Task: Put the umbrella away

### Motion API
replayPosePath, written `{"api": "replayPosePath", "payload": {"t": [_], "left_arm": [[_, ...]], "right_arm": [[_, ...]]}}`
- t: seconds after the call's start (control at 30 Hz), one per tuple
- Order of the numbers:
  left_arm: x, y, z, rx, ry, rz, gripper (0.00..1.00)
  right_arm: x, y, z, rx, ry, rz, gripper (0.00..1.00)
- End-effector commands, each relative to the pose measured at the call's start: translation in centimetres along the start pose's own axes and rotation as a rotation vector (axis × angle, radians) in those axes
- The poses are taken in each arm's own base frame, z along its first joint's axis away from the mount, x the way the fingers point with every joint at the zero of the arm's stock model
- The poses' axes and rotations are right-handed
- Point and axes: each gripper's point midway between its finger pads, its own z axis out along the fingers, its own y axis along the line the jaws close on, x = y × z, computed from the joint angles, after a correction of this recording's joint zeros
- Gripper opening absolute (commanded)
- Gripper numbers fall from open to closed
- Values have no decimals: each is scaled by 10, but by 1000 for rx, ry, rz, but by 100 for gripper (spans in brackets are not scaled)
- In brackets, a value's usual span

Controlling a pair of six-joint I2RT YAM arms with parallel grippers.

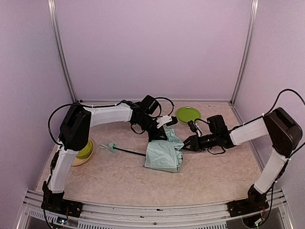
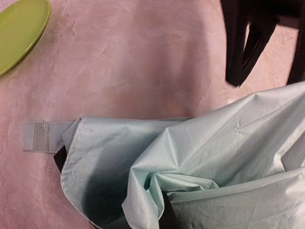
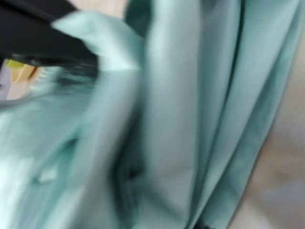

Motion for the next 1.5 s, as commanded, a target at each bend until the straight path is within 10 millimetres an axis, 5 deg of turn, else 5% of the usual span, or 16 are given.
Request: {"api": "replayPosePath", "payload": {"t": [0.0, 0.17, 0.33, 0.5, 0.8, 1.07, 1.27, 1.47], "left_arm": [[20, -7, 4, 66, 77, -15, 0], [21, -6, 4, 66, 72, -34, 0], [19, -6, 5, 68, 63, -37, 0], [21, -5, 5, 68, 64, -48, 0], [14, 10, -1, 30, 33, -66, 0], [-7, 59, -10, -93, -59, 7, 0], [20, 76, 30, -148, 20, 77, 0], [49, 86, 42, -188, 99, 55, 0]], "right_arm": [[-23, 5, -46, 229, -90, -146, 46], [-23, 42, -73, 494, -98, -560, 49], [30, 117, -30, 375, 35, -1001, 57], [39, 143, 11, 332, 113, -1206, 88], [54, 85, 48, 341, 389, -1229, 91], [125, 40, 69, 184, 609, -1103, 87], [140, 26, 71, 197, 662, -1044, 86], [152, 5, 65, 272, 764, -990, 81]]}}
